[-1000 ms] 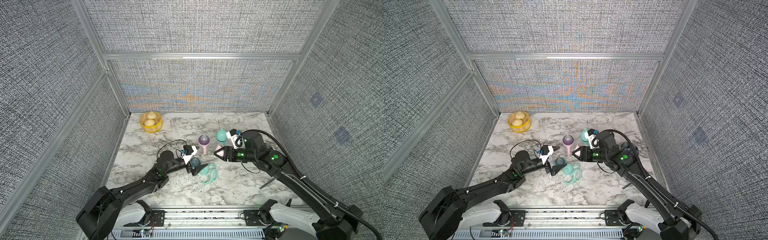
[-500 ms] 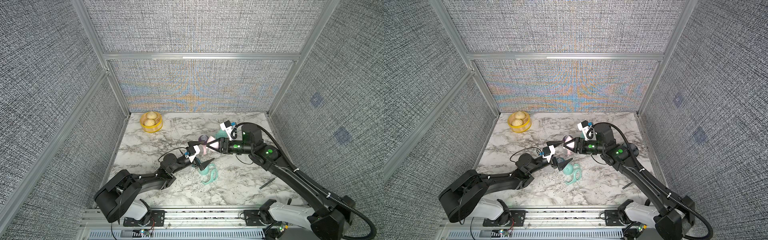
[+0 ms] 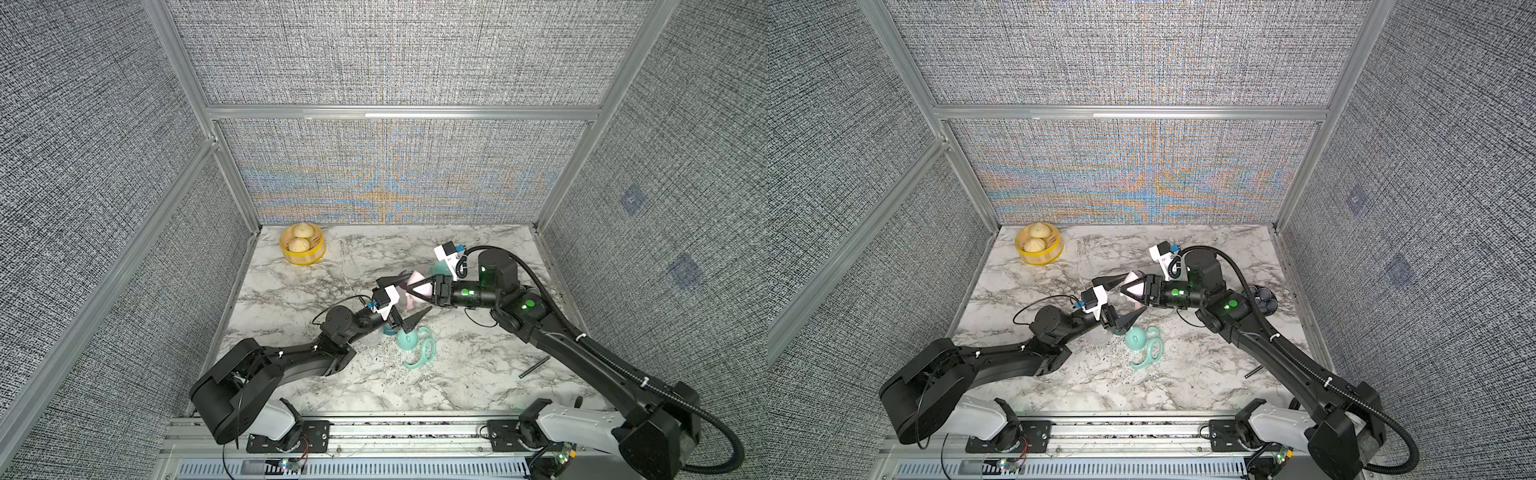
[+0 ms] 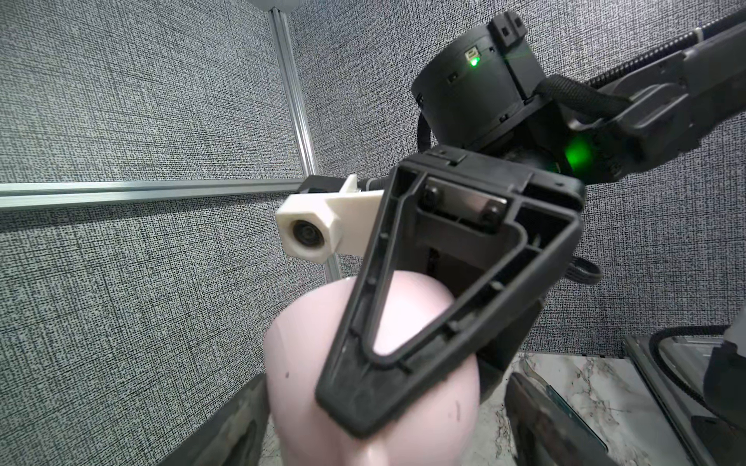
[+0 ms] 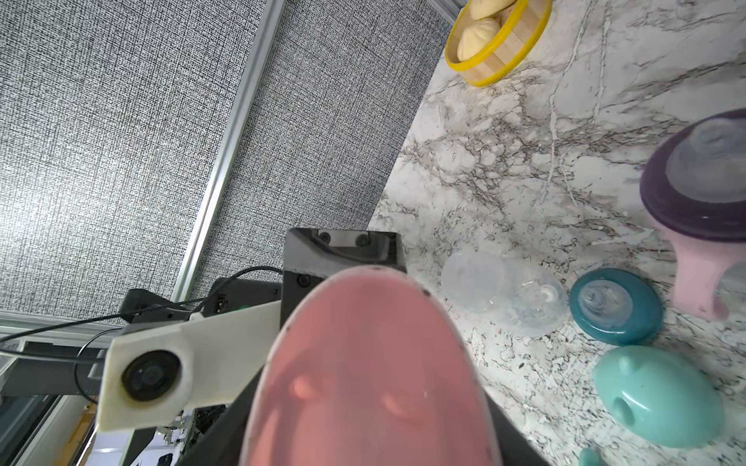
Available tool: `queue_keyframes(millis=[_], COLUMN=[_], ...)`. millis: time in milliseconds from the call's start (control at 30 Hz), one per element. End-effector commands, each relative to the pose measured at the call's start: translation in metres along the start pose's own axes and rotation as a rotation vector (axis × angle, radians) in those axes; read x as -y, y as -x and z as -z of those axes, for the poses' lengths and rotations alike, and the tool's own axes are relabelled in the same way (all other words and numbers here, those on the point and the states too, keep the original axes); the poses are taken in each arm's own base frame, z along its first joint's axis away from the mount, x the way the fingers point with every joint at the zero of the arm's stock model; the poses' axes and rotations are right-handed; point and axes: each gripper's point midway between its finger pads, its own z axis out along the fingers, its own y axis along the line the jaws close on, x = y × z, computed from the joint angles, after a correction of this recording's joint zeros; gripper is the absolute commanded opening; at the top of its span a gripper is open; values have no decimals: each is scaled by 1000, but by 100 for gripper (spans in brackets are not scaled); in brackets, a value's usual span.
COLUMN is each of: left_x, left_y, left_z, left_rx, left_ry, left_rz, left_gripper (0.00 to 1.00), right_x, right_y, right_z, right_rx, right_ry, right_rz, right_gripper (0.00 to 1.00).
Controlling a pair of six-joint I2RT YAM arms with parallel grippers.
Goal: Assemble the baby bottles
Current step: Place the lid at the center of the board.
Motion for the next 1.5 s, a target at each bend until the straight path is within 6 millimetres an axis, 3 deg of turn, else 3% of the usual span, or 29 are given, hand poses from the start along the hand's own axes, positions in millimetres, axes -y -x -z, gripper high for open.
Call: queue_keyframes(millis=[0,333,700,1067,1200,1467], left_x=[1,2,2,1,2,7], left_y=[14,12,10,-8,-13,-40], left_z=[-3,-6,-3,2,4,7], left_rx=[52,49,41,-77,-129,-327], left_ry=[-9,-14,-10,11,7,-10], left_rz=[-8,-2,5,59,73,149], left_gripper=[87,66,64,44,41,35], right_x=[-11,-15,-17,-8,-1,26], right_y=[4,5,9,12,13,15], right_z=[-2,-2,-4,4,15,59], right_rx=[12,24,30,62,87,160], right_ry=[48,63,70,0,-76,-328], right_rz=[23,29,35,79,117,188], right_gripper=[61,61,61,70,74,78])
